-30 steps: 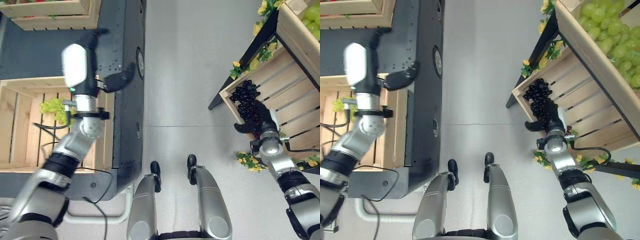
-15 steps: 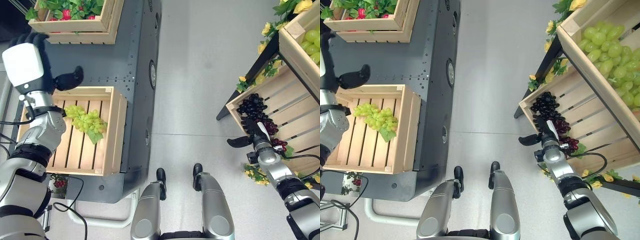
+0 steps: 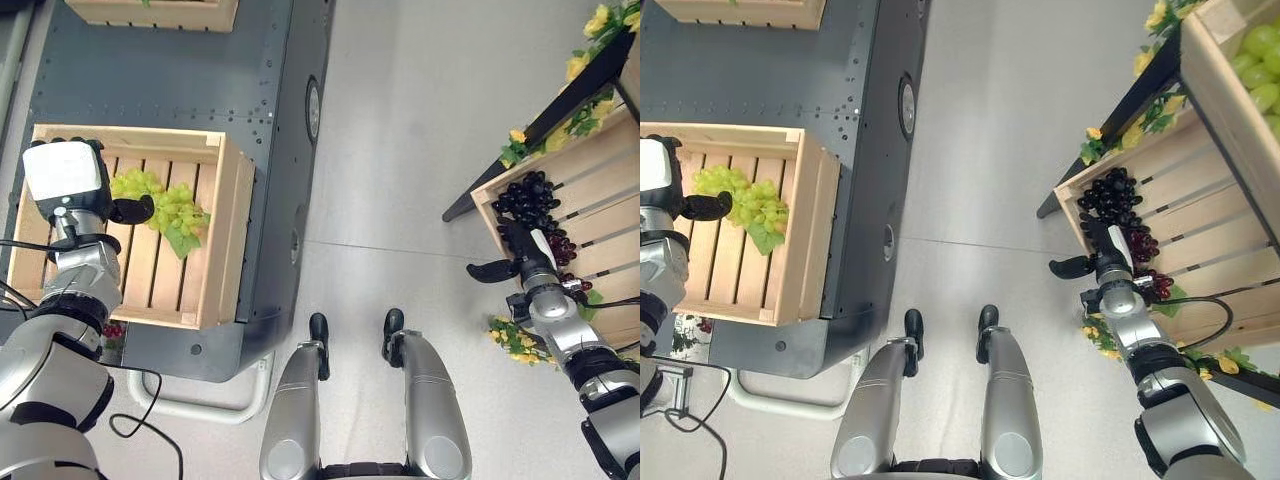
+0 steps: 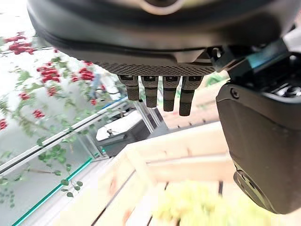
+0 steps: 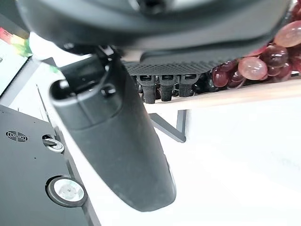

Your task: Pick up the fruits from the basket on one side to the basket on the other side

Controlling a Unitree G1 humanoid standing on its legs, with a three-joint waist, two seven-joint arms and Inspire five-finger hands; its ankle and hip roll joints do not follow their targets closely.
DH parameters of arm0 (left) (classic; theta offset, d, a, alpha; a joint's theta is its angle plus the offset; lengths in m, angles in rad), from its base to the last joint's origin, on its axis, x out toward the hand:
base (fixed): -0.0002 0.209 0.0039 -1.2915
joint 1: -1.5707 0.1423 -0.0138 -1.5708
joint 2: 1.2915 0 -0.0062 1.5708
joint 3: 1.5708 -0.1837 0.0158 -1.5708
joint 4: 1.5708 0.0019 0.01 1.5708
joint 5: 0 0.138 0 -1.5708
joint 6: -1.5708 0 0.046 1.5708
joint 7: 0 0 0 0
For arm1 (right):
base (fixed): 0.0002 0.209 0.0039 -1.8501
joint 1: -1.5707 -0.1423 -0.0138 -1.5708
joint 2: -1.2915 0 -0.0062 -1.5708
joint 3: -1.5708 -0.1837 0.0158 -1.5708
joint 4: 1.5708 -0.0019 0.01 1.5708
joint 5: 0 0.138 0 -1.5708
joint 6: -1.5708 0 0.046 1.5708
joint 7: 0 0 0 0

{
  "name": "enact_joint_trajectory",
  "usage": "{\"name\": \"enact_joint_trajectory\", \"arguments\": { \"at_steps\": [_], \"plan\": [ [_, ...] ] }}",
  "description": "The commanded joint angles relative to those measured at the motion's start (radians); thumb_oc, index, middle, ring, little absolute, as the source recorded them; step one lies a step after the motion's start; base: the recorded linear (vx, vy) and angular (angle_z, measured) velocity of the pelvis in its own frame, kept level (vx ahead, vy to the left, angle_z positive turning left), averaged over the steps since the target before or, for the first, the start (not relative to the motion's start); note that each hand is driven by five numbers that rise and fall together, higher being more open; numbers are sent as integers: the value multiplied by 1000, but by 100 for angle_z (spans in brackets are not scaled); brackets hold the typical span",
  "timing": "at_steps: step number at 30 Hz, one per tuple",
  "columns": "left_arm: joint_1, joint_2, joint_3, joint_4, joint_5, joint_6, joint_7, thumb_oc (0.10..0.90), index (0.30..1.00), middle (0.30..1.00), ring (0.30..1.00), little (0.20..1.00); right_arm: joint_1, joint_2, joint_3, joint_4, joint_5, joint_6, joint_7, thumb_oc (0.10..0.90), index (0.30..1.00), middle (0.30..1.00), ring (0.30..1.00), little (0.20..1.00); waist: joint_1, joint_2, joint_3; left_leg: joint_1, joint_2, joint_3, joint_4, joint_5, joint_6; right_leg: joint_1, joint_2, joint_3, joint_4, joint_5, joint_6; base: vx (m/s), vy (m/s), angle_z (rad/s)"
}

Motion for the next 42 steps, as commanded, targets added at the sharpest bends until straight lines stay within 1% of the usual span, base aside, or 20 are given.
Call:
{"name": "enact_joint_trajectory", "arguments": {
  "at_steps": [1, 4, 6, 8, 10, 13, 16, 22, 25, 31, 34, 36, 38, 40, 42],
  "plan": [
    [-49, 109, 45, 16, 111, 42, 10, 800, 900, 900, 900, 900, -34, -19, 39, -23, 30, -82, 55, 800, 900, 900, 900, 900, 8, -21, -14, -11, -37, 83, 72, -44, 65, 77, 25, 2, -62, 8, -10, -1, 48, 9],
    [-59, 114, 7, 3, 176, 42, -2, 800, 900, 900, 900, 900, -50, -23, 56, -49, 32, -81, 67, 800, 900, 900, 900, 900, 13, -24, -14, -38, -33, 84, 83, -53, 68, 50, 22, -2, -50, 9, -7, -7, 49, 6],
    [-72, 129, -27, -9, 207, 38, 0, 800, 900, 900, 900, 900, -55, -35, 68, -62, 39, -90, 97, 800, 900, 900, 900, 900, 18, -25, -14, -60, -30, 84, 96, -64, 72, 29, 17, -7, -39, 10, -4, -9, 47, 4],
    [-72, 133, -33, -14, 228, 38, 0, 800, 900, 900, 900, 900, -54, -39, 71, -66, 39, -94, 105, 800, 900, 900, 900, 900, 20, -25, -14, -66, -30, 84, 100, -68, 72, 24, 14, -9, -35, 9, -3, -5, 28, 5],
    [-65, 148, -54, -22, 297, 27, -4, 800, 900, 900, 900, 900, -59, -45, 79, -66, 40, -105, 118, 800, 900, 900, 900, 900, 26, -23, -14, -74, -29, 83, 106, -74, 74, 16, 8, -14, -30, 9, -1, 2, 44, 5],
    [-56, 159, -59, -40, 324, 20, 6, 800, 900, 900, 900, 900, -64, -49, 80, -64, 46, -105, 128, 800, 900, 900, 900, 900, 31, -21, -14, -77, -30, 81, 108, -76, 73, 14, 6, -17, -28, 9, 0, 5, 38, 8],
    [-63, 163, -70, -60, 359, -17, 53, 800, 900, 900, 900, 900, -70, -54, 79, -43, 63, -108, 153, 800, 900, 900, 900, 900, 37, -18, -14, -85, -30, 80, 111, -79, 74, 6, -1, -20, -24, 10, 2, -6, 40, 6],
    [-42, 167, -68, -97, 389, -27, 86, 800, 900, 900, 900, 900, -57, -61, 68, -42, 85, -115, 182, 800, 900, 900, 900, 900, 43, -19, -14, -98, -32, 77, 118, -83, 74, -7, -8, -28, -15, 10, 4, -5, 54, 2],
    [-49, 168, -65, -114, 408, -20, 105, 800, 900, 900, 900, 900, -50, -68, 64, -56, 91, -114, 194, 800, 900, 900, 900, 900, 42, -22, -14, -110, -29, 79, 125, -85, 77, -22, -10, -30, -8, 12, 4, -10, 90, 3],
    [-87, 176, -72, -124, 408, 36, 116, 800, 900, 900, 900, 900, -22, -76, 51, -81, 105, -132, 223, 800, 900, 900, 900, 900, 36, -36, -14, -147, -19, 88, 144, -92, 80, -64, -16, -28, 8, 19, 10, -13, 67, 4],
    [-112, 180, -65, -123, 367, 70, 141, 800, 900, 900, 900, 900, -15, -75, 51, -103, 121, -135, 234, 800, 900, 900, 900, 900, 36, -47, -14, -156, -17, 93, 143, -94, 84, -78, -17, -27, 8, 26, 15, 2, 41, 3],
    [-115, 176, -54, -113, 355, 70, 160, 800, 900, 900, 900, 900, -17, -72, 51, -103, 126, -141, 239, 800, 900, 900, 900, 900, 36, -50, -14, -162, -16, 95, 143, -95, 85, -86, -18, -27, 9, 29, 17, -4, 35, 5],
    [-132, 171, -55, -102, 371, 67, 139, 800, 900, 900, 900, 900, -22, -72, 53, -112, 142, -143, 243, 800, 900, 900, 900, 900, 35, -53, -14, -172, -15, 97, 148, -97, 86, -96, -17, -25, 12, 31, 18, 0, 16, 1],
    [-140, 163, -62, -87, 381, 86, 78, 800, 900, 900, 900, 900, -27, -69, 49, -125, 152, -146, 248, 800, 900, 900, 900, 900, 32, -53, -14, -183, -14, 100, 151, -98, 86, -110, -18, -23, 16, 34, 20, 0, 0, 0],
    [-148, 158, -73, -75, 373, 105, 40, 800, 900, 900, 900, 900, -31, -67, 49, -131, 157, -145, 249, 800, 900, 900, 900, 900, 29, -53, -14, -192, -16, 102, 154, -99, 84, -119, -19, -22, 15, 36, 22, 0, 15, -1]
  ]
}}
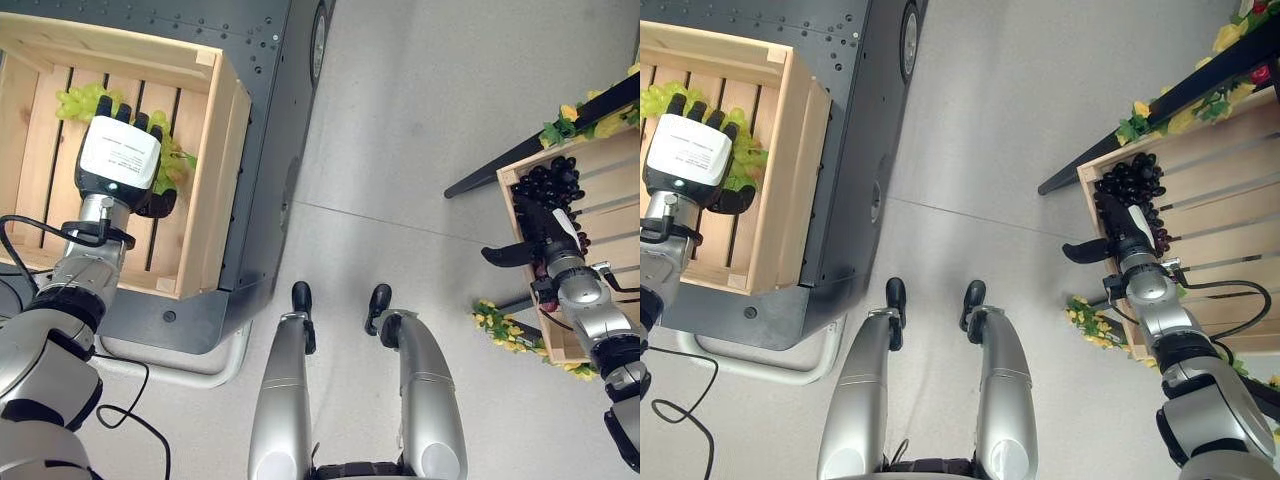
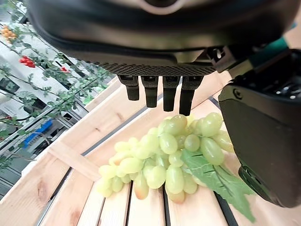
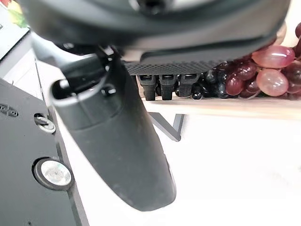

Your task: Pick up the fruits from the basket on one side to the basket on the other side

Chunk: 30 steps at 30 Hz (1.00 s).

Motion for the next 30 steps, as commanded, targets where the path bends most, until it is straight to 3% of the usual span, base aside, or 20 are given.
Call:
{"name": "enact_joint_trajectory", "arguments": {
  "at_steps": [1, 7, 15, 23, 24, 25, 30],
  "plan": [
    [-109, 108, 23, 10, -34, 122, -40, 800, 900, 900, 900, 900, 3, 36, 30, -139, 45, -86, 138, 800, 900, 900, 900, 900, 25, 16, -13, 49, -18, 130, 23, -85, 59, 53, 15, 43, -60, 41, 25, 7, 33, -1],
    [-131, 86, 1, 22, -3, 168, -146, 800, 900, 900, 900, 900, 2, 39, 27, -155, 63, -93, 156, 800, 900, 900, 900, 900, 14, 12, -13, 21, -13, 135, 25, -85, 57, 24, 14, 47, -65, 48, 29, 2, 11, 0],
    [-184, 61, -40, 51, -10, 95, -112, 800, 900, 900, 900, 900, -15, 32, 36, -148, 100, -102, 148, 800, 900, 900, 900, 900, 0, 3, -13, -19, -11, 133, 34, -82, 53, -15, 18, 47, -52, 45, 24, -2, 5, 0],
    [-210, 53, -98, 65, 9, 48, -231, 800, 900, 900, 900, 900, -17, 16, 35, -169, 106, -133, 150, 800, 900, 900, 900, 900, -8, -1, -13, -54, -12, 130, 38, -78, 52, -49, 18, 45, -58, 56, 27, -2, 9, 0],
    [-206, 52, -105, 72, -6, 40, -249, 778, 867, 867, 867, 867, -23, 12, 35, -174, 110, -135, 148, 800, 900, 900, 900, 900, -8, -1, -13, -59, -12, 130, 40, -79, 51, -53, 17, 44, -57, 56, 28, 0, 0, 0],
    [-203, 48, -108, 73, -13, 38, -266, 400, 300, 300, 300, 300, -29, 11, 37, -175, 112, -133, 145, 800, 900, 900, 900, 900, -8, -1, -13, -60, -12, 130, 39, -78, 50, -56, 17, 44, -57, 56, 28, -5, 25, -3],
    [-196, 49, -114, 82, -36, 46, -323, 400, 300, 300, 300, 300, -44, 0, 41, -172, 130, -140, 153, 800, 900, 900, 900, 900, -7, 6, -13, -56, -13, 133, 34, -78, 48, -51, 14, 46, -60, 56, 30, -2, 6, -1]
  ]
}}
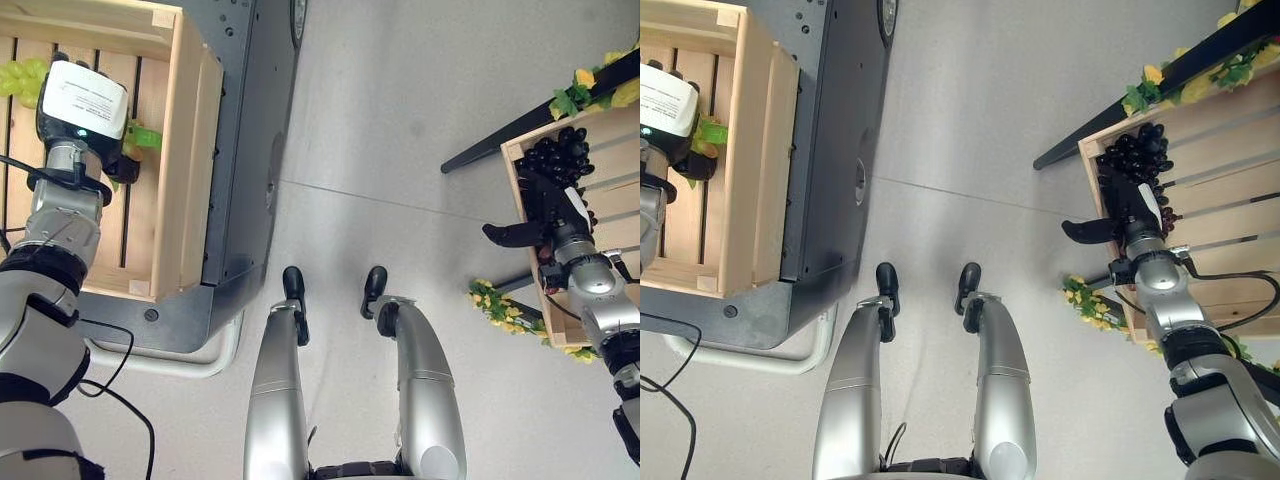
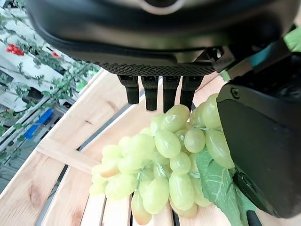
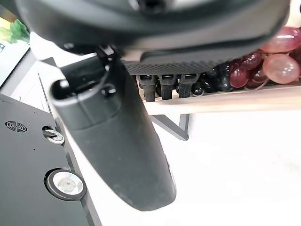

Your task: Pick up the fruits from the basket on one side to the basket on the other side

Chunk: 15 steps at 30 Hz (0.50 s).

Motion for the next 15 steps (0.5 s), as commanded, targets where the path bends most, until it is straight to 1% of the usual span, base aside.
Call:
{"name": "enact_joint_trajectory", "arguments": {
  "at_steps": [1, 5, 8, 10, 12, 13, 15],
  "plan": [
    [8, 7, -11, 60, -31, 20, -63, 400, 300, 300, 300, 300, -39, 33, 73, -96, 46, -91, 141, 800, 900, 900, 900, 900, 25, 16, -13, 55, -33, 103, 12, -79, 41, 63, 19, 43, -80, 57, 23, 0, 0, 0],
    [14, 16, -5, 61, -39, 17, -66, 400, 300, 300, 300, 300, -40, 25, 69, -104, 51, -86, 141, 800, 900, 900, 900, 900, 27, 20, -13, 61, -35, 105, 8, -78, 38, 69, 15, 40, -80, 55, 22, 0, 0, 0],
    [20, 18, 3, 62, -48, 12, -44, 400, 300, 300, 300, 300, -35, 23, 64, -110, 52, -81, 142, 800, 900, 900, 900, 900, 27, 23, -13, 63, -36, 104, 10, -77, 36, 71, 12, 38, -76, 52, 22, 0, 0, 0],
    [24, 21, 16, 53, -70, -28, 30, 400, 300, 300, 300, 300, -35, 27, 63, -106, 54, -78, 142, 800, 900, 900, 900, 900, 29, 26, -13, 72, -37, 104, 5, -76, 34, 80, 11, 36, -78, 51, 22, 0, 0, 0],
    [25, 22, 23, 41, -95, -53, 75, 400, 300, 300, 300, 300, -30, 30, 61, -109, 52, -80, 139, 800, 900, 900, 900, 900, 30, 28, -13, 76, -38, 104, 4, -77, 35, 83, 9, 35, -77, 49, 21, 0, 0, 0],
    [27, 24, 38, 27, -120, -63, 101, 400, 300, 300, 300, 300, -24, 30, 56, -115, 50, -78, 139, 800, 900, 900, 900, 900, 32, 29, -13, 82, -38, 103, 0, -75, 35, 88, 8, 34, -78, 49, 21, 0, 0, 0],
    [36, 33, 58, 6, -219, -75, 145, 400, 300, 300, 300, 300, -12, 31, 48, -127, 46, -78, 135, 800, 900, 900, 900, 900, 33, 32, -13, 90, -40, 103, -6, -74, 34, 94, 8, 33, -79, 48, 22, -12, -18, 1]
  ]
}}
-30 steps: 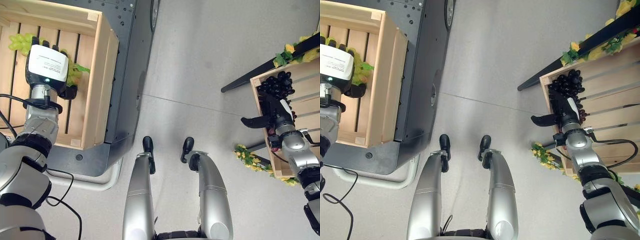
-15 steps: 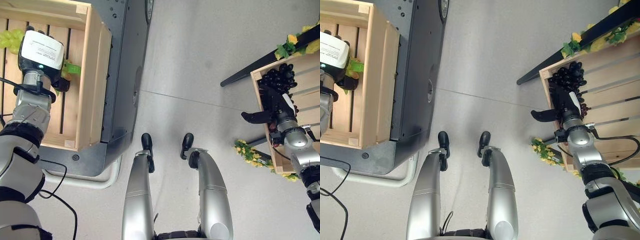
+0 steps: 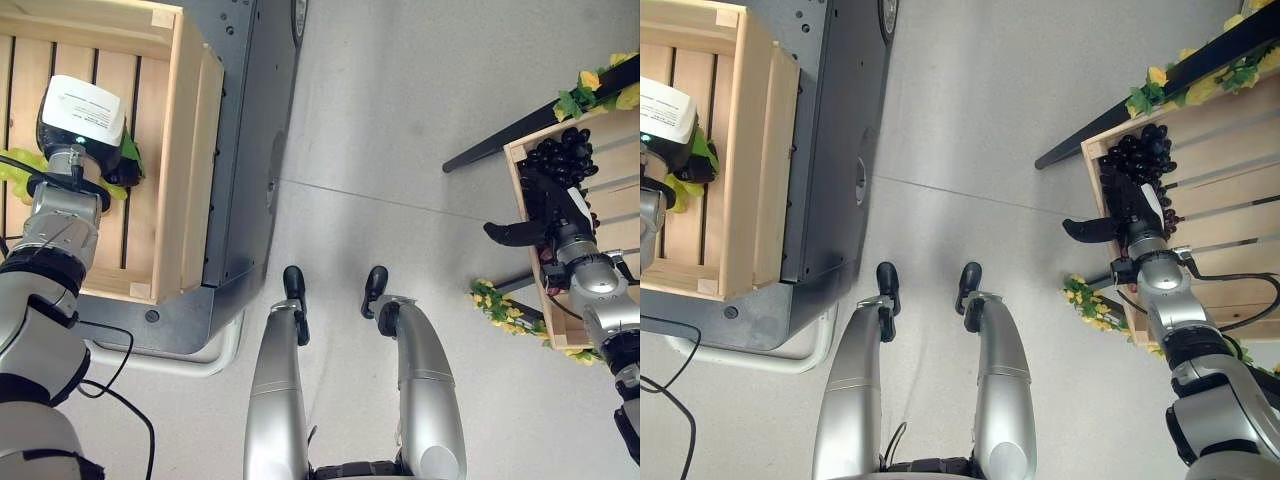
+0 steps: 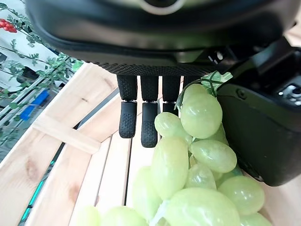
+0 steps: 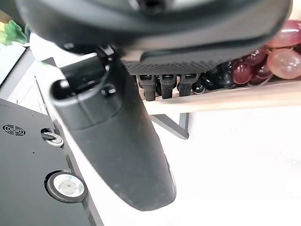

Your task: Pick up the fruits from the basket on one side to the basket on the other side

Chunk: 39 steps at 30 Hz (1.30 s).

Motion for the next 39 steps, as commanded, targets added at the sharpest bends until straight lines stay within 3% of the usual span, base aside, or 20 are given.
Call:
{"name": "enact_joint_trajectory", "arguments": {
  "at_steps": [1, 8, 9, 11, 12, 15, 20, 29, 39],
  "plan": [
    [33, 36, 105, -45, -237, -16, 136, 400, 300, 300, 300, 300, -1, 38, 39, -147, 8, -81, 119, 800, 900, 900, 900, 900, 34, 32, -13, 91, -36, 97, -13, -74, 37, 98, 20, 34, -99, 45, 30, -29, -53, 1],
    [125, 11, 320, -108, -506, -149, 206, 400, 300, 300, 300, 300, 53, 75, -3, -204, -17, -59, 97, 800, 900, 900, 900, 900, 44, 26, -13, 129, -43, 86, -35, -68, 38, 130, 23, 31, -95, 35, 32, -19, -65, 2],
    [155, -19, 418, -136, -622, -224, 207, 400, 300, 300, 300, 300, 66, 100, -14, -214, -32, -51, 89, 800, 900, 900, 900, 900, 48, 25, -13, 148, -47, 82, -42, -67, 38, 145, 24, 31, -91, 29, 32, -14, -90, 2],
    [181, -39, 491, -164, -774, -285, 180, 400, 300, 300, 300, 300, 83, 119, -22, -222, -42, -48, 85, 800, 900, 900, 900, 900, 50, 24, -13, 167, -50, 79, -51, -66, 39, 160, 26, 33, -89, 25, 32, -7, -78, 2],
    [185, -43, 501, -169, -780, -287, 179, 400, 300, 300, 300, 300, 85, 121, -22, -224, -44, -46, 84, 800, 900, 900, 900, 900, 50, 24, -13, 169, -50, 78, -52, -66, 39, 162, 26, 33, -89, 25, 33, -4, -75, 4],
    [258, -128, 678, -240, -1129, -424, 111, 400, 300, 300, 300, 300, 124, 176, -32, -246, -78, -31, 54, 800, 900, 900, 900, 900, 51, 24, -13, 216, -55, 68, -69, -67, 42, 199, 30, 39, -87, 14, 33, 6, -67, 5],
    [303, -211, 775, -294, -1389, -505, 39, 400, 300, 300, 300, 300, 132, 212, -43, -256, -104, -8, 47, 800, 900, 900, 900, 900, 50, 22, -13, 258, -58, 61, -88, -63, 43, 234, 33, 43, -94, 11, 32, 14, -37, 6],
    [327, -278, 844, -313, -1620, -573, -20, 400, 300, 300, 300, 300, 136, 246, -41, -246, -116, 2, 40, 800, 900, 900, 900, 900, 43, 28, -13, 304, -63, 63, -104, -67, 50, 268, 35, 53, -104, 9, 30, 2, -7, 0],
    [340, -270, 886, -353, -1604, -646, 11, 400, 300, 300, 300, 300, 194, 270, -47, -282, -127, -22, 48, 800, 900, 900, 900, 900, 39, 36, -13, 381, -77, 61, -126, -74, 56, 341, 33, 61, -124, 3, 30, 5, -7, 0]
  ]
}}
